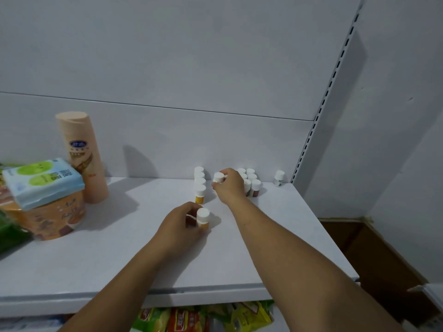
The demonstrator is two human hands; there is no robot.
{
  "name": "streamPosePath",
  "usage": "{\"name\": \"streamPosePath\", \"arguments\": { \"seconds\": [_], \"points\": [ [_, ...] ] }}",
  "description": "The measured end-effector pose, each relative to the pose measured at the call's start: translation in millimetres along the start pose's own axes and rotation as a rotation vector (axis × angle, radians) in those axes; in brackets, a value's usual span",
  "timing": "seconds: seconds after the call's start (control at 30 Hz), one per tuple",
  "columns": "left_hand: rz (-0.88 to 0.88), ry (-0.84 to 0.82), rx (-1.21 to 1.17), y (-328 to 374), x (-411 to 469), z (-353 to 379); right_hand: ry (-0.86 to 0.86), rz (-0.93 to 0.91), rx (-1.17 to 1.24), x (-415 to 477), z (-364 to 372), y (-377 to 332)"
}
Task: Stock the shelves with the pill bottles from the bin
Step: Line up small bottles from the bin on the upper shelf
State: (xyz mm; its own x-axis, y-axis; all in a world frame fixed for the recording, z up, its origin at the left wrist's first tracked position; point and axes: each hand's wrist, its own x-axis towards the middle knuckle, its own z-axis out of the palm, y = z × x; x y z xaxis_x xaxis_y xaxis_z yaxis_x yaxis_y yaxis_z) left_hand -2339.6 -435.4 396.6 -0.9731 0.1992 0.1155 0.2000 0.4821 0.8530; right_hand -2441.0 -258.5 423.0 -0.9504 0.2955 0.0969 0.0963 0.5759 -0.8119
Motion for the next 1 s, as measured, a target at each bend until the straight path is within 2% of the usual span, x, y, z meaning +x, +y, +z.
{"name": "streamPosePath", "arguments": {
  "seconds": [0.27,0.63,1.0],
  "points": [
    [-0.045,0.033,-0.038,-4,-1,5,0.011,0.058,-0.135,32,27,-5],
    [0.016,0.02,0.028,-16,8,6,0.101,0.047,-0.068,37,32,-5],
    [0.019,0.025,0.043,-17,9,7,0.039,0.109,0.004,35,27,-9]
  ]
}}
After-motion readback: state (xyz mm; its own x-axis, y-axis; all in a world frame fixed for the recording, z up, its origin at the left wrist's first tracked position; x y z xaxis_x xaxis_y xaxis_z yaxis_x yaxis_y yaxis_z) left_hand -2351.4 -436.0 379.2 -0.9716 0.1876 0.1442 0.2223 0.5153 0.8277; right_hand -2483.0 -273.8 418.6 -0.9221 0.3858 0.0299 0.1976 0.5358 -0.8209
